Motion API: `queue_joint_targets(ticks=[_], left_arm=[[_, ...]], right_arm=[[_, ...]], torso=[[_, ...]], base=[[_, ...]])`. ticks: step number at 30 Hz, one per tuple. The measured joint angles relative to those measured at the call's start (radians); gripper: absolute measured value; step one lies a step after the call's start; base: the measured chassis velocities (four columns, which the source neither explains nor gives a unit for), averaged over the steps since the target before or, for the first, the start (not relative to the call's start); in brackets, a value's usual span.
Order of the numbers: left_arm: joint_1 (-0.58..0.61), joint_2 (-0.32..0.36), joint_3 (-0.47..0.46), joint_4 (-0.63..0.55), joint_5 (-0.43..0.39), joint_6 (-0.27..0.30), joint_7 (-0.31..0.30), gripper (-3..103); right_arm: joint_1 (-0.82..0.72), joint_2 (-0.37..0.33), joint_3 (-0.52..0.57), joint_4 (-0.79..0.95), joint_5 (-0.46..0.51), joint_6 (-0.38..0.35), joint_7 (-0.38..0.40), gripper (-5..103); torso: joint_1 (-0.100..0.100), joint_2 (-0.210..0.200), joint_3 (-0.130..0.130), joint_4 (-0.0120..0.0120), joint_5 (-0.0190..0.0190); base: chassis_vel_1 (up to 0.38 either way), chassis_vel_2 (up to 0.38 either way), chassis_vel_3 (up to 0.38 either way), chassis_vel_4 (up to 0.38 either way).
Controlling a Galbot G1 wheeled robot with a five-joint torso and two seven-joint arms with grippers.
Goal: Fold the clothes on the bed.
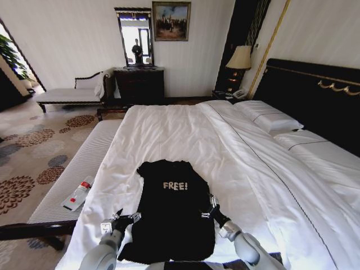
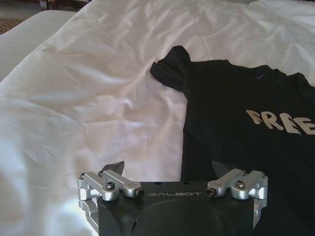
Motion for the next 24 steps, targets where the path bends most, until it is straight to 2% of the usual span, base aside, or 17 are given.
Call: queue_joint_targets(ticks=[1,3,4,6,7,9,10,12,13,15,18,19,21,24], left_arm=[[0.002,0.0,-0.002,-0.001,-0.001,0.0,0.0,100],[0.005,0.003,-0.006,-0.003,-0.005,-0.001,0.0,100],[0.005,0.003,-0.006,-0.003,-0.005,-0.001,0.0,100],[0.005,0.004,-0.008,-0.003,-0.008,-0.001,0.001,100],[0.004,0.004,-0.008,-0.003,-0.01,-0.002,0.001,100],[0.0,0.004,-0.008,-0.003,-0.014,-0.002,0.001,100],[0.0,0.004,-0.008,-0.003,-0.014,-0.002,0.001,100],[0.0,0.004,-0.008,-0.005,-0.017,-0.002,0.001,100],[0.0,0.005,-0.008,-0.005,-0.018,-0.002,0.001,100],[0.001,0.006,-0.009,-0.005,-0.022,-0.002,0.001,100],[0.0,0.006,-0.009,-0.005,-0.025,-0.002,0.001,100],[-0.002,0.006,-0.009,-0.005,-0.027,-0.002,0.001,100],[-0.002,0.006,-0.009,-0.005,-0.028,-0.001,0.001,100],[-0.004,0.006,-0.008,-0.004,-0.029,-0.001,0.001,100]], right_arm=[[0.007,0.0,-0.002,-0.009,-0.003,-0.002,0.002,96],[0.019,0.0,-0.009,-0.018,-0.007,-0.005,0.005,86],[0.019,0.0,-0.009,-0.018,-0.007,-0.005,0.005,86],[0.028,0.0,-0.016,-0.024,-0.013,-0.009,0.007,75],[0.033,0.001,-0.019,-0.028,-0.017,-0.01,0.009,75],[0.045,0.003,-0.028,-0.041,-0.027,-0.011,0.015,64],[0.045,0.003,-0.028,-0.041,-0.027,-0.011,0.015,64],[0.051,0.002,-0.033,-0.043,-0.033,-0.011,0.018,53],[0.053,0.001,-0.035,-0.043,-0.035,-0.011,0.019,53],[0.056,0.0,-0.038,-0.043,-0.039,-0.01,0.021,41],[0.057,-0.002,-0.039,-0.043,-0.039,-0.01,0.023,41],[0.058,-0.004,-0.04,-0.043,-0.038,-0.009,0.026,25],[0.058,-0.005,-0.042,-0.043,-0.038,-0.009,0.027,25],[0.059,-0.008,-0.046,-0.045,-0.035,-0.009,0.032,9]], torso=[[0.0,0.0,0.0,0.0,-0.0001],[0.0,0.0,0.0,-0.0001,0.0001],[0.0,0.0,0.0,-0.0001,0.0001],[0.0,0.0,0.0,-0.0001,0.0],[0.0,0.0,0.0,0.0,-0.0001],[0.0,0.0,0.0,0.0,0.0],[0.0,0.0,0.0,0.0,0.0],[0.0,0.0,0.0,0.0,0.0],[0.0,0.0,0.0,0.0,0.0],[0.0,0.0,0.0,0.0,0.0],[0.0,0.0,0.0,0.0,0.0],[0.0,0.0,0.0,0.0,0.0],[0.0,0.0,0.0,-0.0001,0.0],[0.0,0.0,0.0,-0.0001,0.0]], base=[[0.0,0.0,0.0,0.0],[0.0,0.0,0.0,0.0],[0.0,0.0,0.0,0.0],[0.0,0.0,0.0,0.0],[0.0,0.0,0.0,0.0],[0.0,0.0,0.0,0.0],[0.0,0.0,0.0,0.0],[0.0,0.0,0.0,0.0],[0.0,0.0,0.0,0.0],[0.0,0.0,0.0,0.0],[0.0,0.0,0.0,0.0],[0.0,0.0,0.0,0.0],[0.0,0.0,0.0,0.0],[0.0,0.0,0.0,0.0]])
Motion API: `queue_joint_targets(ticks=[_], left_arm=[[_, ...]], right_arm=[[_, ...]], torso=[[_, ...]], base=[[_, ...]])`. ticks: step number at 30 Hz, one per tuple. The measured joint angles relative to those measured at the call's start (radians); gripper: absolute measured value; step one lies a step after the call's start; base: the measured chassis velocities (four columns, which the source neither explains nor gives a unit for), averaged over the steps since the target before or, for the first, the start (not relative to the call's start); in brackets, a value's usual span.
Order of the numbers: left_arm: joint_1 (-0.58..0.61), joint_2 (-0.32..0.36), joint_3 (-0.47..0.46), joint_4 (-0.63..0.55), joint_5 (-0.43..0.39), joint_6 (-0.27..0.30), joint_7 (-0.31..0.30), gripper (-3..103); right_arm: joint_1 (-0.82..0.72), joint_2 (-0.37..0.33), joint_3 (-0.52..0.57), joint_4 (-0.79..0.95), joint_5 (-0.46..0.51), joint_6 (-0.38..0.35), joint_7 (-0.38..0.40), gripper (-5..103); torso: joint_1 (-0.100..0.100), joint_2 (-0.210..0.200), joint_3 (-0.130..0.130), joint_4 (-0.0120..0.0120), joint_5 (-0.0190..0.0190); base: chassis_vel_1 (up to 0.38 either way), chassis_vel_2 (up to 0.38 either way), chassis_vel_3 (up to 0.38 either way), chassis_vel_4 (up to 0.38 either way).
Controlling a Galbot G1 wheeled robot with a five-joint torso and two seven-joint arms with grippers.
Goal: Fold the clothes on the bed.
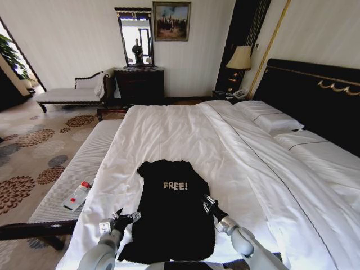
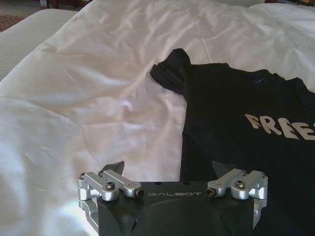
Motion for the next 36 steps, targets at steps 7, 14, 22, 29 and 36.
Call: queue_joint_targets(ticks=[7,14,22,29,36], left_arm=[[0.002,0.001,0.0,0.001,-0.001,0.001,0.0,100],[0.0,-0.001,0.0,0.002,-0.005,0.001,0.0,101],[-0.002,-0.001,0.0,0.002,-0.012,0.002,-0.001,100],[-0.002,-0.004,0.0,-0.003,-0.013,0.002,-0.002,98],[-0.002,-0.004,-0.002,-0.004,-0.013,0.002,-0.003,97]], right_arm=[[0.0,-0.006,0.0,0.006,0.004,-0.007,0.013,0],[0.009,-0.015,0.009,0.032,0.076,-0.028,0.028,0],[0.128,-0.056,0.031,0.086,0.464,-0.188,0.074,0],[0.274,-0.094,0.061,0.023,0.7,-0.297,0.105,0],[0.307,-0.087,0.075,-0.04,0.788,-0.355,0.121,0]], torso=[[0.0,0.0,0.0,0.0,0.0],[0.0,0.0,0.0,0.0,0.0001],[0.0,0.0,0.0,0.0,0.0],[0.0,0.0,0.0,0.0002,0.0001],[0.0,0.0,0.0,0.0001,0.0002]], base=[[0.0,0.0,0.0,0.0],[0.0,0.0,0.0,0.0],[0.0,0.0,0.0,0.0],[0.0,0.0,0.0,0.0],[0.0,0.0,0.0,0.0]])
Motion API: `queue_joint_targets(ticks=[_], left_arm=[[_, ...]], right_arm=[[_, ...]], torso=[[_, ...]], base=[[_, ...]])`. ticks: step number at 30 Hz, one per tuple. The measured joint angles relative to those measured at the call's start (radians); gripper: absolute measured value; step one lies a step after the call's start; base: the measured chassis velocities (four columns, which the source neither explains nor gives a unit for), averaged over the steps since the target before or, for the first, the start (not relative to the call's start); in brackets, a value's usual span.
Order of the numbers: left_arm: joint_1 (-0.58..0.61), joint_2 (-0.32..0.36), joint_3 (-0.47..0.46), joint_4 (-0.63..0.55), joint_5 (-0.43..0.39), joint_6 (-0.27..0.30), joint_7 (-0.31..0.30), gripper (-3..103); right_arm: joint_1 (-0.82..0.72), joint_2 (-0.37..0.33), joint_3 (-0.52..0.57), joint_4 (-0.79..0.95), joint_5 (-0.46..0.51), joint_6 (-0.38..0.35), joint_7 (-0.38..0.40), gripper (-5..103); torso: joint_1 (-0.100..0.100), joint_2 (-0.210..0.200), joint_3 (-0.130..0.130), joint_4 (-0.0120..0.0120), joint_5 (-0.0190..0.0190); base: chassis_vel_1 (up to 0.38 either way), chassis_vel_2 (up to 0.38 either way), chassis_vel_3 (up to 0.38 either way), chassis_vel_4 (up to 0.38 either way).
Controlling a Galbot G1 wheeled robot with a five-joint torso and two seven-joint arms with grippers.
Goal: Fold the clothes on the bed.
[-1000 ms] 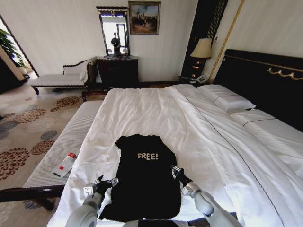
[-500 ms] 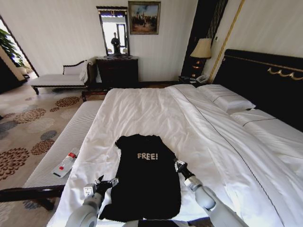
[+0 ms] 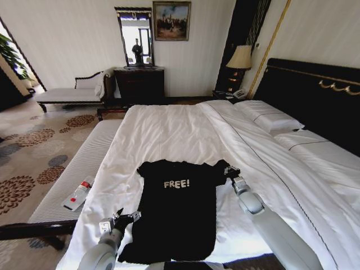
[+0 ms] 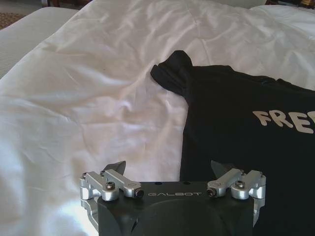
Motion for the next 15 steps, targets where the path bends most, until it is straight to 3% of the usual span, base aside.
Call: queue_joint_targets(ticks=[9,15], left_arm=[[0.0,0.001,0.0,0.002,-0.001,0.001,-0.002,100],[-0.038,0.019,-0.002,0.021,-0.029,0.011,-0.012,100]], right_arm=[[-0.061,0.022,-0.007,-0.028,-0.035,-0.002,-0.023,-2],[-0.089,0.038,0.008,-0.042,-0.069,-0.007,0.001,25]], torso=[[0.0,0.0,0.0,-0.0002,-0.0002],[0.0,0.0,0.0,0.0,-0.0001]], base=[[0.0,0.0,0.0,0.0],[0.0,0.0,0.0,0.0]])
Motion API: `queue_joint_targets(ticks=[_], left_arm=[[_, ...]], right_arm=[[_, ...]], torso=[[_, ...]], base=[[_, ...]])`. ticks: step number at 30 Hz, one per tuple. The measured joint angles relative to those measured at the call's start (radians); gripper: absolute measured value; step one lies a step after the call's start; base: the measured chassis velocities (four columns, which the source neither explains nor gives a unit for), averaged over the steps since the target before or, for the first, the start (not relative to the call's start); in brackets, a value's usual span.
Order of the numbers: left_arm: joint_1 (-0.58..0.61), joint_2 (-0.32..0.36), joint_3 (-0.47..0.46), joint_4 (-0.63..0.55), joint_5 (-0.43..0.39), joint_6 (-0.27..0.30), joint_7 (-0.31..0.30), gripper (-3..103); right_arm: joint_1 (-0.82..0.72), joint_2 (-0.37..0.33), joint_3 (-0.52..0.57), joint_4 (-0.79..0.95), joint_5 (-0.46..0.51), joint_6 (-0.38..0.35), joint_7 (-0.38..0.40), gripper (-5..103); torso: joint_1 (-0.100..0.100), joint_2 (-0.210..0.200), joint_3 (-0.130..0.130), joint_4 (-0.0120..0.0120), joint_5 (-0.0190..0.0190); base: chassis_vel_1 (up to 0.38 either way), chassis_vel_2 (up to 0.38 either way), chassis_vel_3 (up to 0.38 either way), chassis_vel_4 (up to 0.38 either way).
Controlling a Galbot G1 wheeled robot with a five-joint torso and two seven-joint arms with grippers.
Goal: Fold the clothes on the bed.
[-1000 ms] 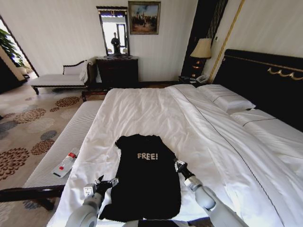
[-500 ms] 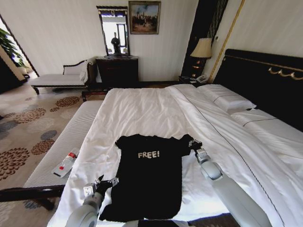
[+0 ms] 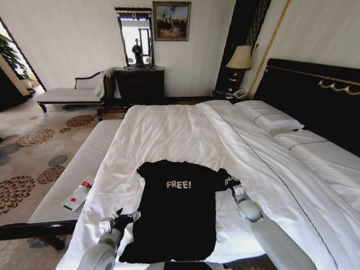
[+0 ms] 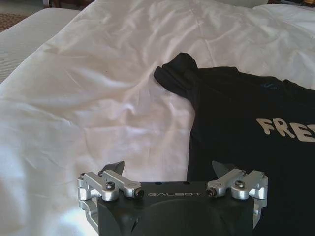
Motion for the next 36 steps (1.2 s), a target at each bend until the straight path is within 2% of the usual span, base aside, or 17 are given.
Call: queue_joint_targets(ticks=[1,5,7,12,13,14,16,17,18,19,20,23,29,30,31,32,36], left_arm=[[0.0,0.0,0.0,0.0,0.0,0.0,0.0,100],[-0.085,0.024,-0.001,0.043,-0.075,0.023,-0.018,100],[-0.099,0.027,-0.001,0.05,-0.088,0.027,-0.02,100],[-0.224,0.064,0.019,0.113,-0.182,0.051,-0.027,100],[-0.259,0.074,0.028,0.134,-0.206,0.054,-0.026,103],[-0.328,0.089,0.047,0.177,-0.248,0.055,-0.014,101],[-0.366,0.094,0.055,0.201,-0.273,0.054,-0.007,101],[-0.429,0.098,0.066,0.252,-0.322,0.052,0.002,99],[-0.478,0.098,0.07,0.308,-0.35,0.043,0.012,99],[-0.5,0.097,0.071,0.338,-0.357,0.038,0.019,99],[-0.5,0.097,0.071,0.338,-0.357,0.038,0.019,99],[-0.577,0.085,0.076,0.473,-0.355,-0.003,0.069,98],[-0.622,0.052,0.085,0.559,-0.335,-0.028,0.102,93],[-0.634,0.044,0.089,0.579,-0.332,-0.031,0.109,89],[-0.642,0.04,0.092,0.59,-0.33,-0.033,0.115,89],[-0.666,0.03,0.105,0.617,-0.33,-0.036,0.134,81],[-0.71,0.019,0.138,0.653,-0.335,-0.036,0.167,79]], right_arm=[[0.0,0.0,0.0,0.0,0.0,0.0,0.0,25],[-0.048,0.004,0.06,0.013,0.001,-0.018,0.041,46],[-0.056,0.003,0.068,0.018,0.004,-0.018,0.042,46],[-0.111,-0.002,0.11,0.087,0.025,-0.022,0.043,68],[-0.124,-0.003,0.115,0.105,0.027,-0.025,0.043,68],[-0.141,-0.003,0.12,0.132,0.028,-0.03,0.044,79],[-0.148,-0.003,0.122,0.144,0.028,-0.032,0.045,79],[-0.161,-0.002,0.125,0.158,0.028,-0.037,0.047,84],[-0.17,-0.001,0.128,0.167,0.028,-0.039,0.048,84],[-0.174,-0.001,0.129,0.17,0.028,-0.04,0.048,95],[-0.174,-0.001,0.129,0.17,0.028,-0.04,0.048,95],[-0.183,-0.006,0.127,0.178,0.028,-0.044,0.048,100],[-0.15,-0.018,0.08,0.166,0.034,-0.054,0.049,100],[-0.142,-0.02,0.069,0.166,0.037,-0.058,0.051,100],[-0.137,-0.021,0.063,0.166,0.039,-0.061,0.052,100],[-0.131,-0.023,0.054,0.167,0.043,-0.067,0.053,100],[-0.127,-0.026,0.051,0.17,0.049,-0.073,0.057,100]], torso=[[0.0,0.0,0.0,0.0,0.0],[0.0,0.0,0.0,-0.0001,-0.0002],[0.0,0.0,0.0,-0.0002,-0.0002],[0.0,0.0,0.0,-0.0001,-0.0003],[0.0,0.0,0.0,-0.0001,-0.0002],[0.0,0.0,0.0,0.0001,-0.0003],[0.0,0.0,0.0,-0.0001,-0.0003],[0.0,0.0,0.0,-0.0003,-0.0002],[0.0,0.0,0.0,-0.0004,-0.0002],[0.0,0.0,0.0,-0.0004,-0.0002],[0.0,0.0,0.0,-0.0004,-0.0002],[0.0,0.0,0.0,-0.0003,-0.0004],[0.0,0.0,0.0,0.0002,-0.0003],[0.0,0.0,0.0,0.0003,-0.0002],[0.0,0.0,0.0,0.0003,-0.0001],[0.0,0.0,0.0,0.0003,-0.0001],[0.0,0.0,0.0,-0.0001,-0.0001]], base=[[0.0,0.0,0.0,0.0],[0.0,0.0,0.0,0.0],[0.0,0.0,0.0,0.0],[0.0,0.0,0.0,0.0],[0.0,0.0,0.0,0.0],[0.0,0.0,0.0,0.0],[0.0,0.0,0.0,0.0],[0.0,0.0,0.0,0.0],[0.0,0.0,0.0,0.0],[0.0,0.0,0.0,0.0],[0.0,0.0,0.0,0.0],[0.0,0.0,0.0,0.0],[0.0,0.0,0.0,0.0],[0.0,0.0,0.0,0.0],[0.0,0.0,0.0,0.0],[0.0,0.0,0.0,0.0],[0.0,0.0,0.0,0.0]])
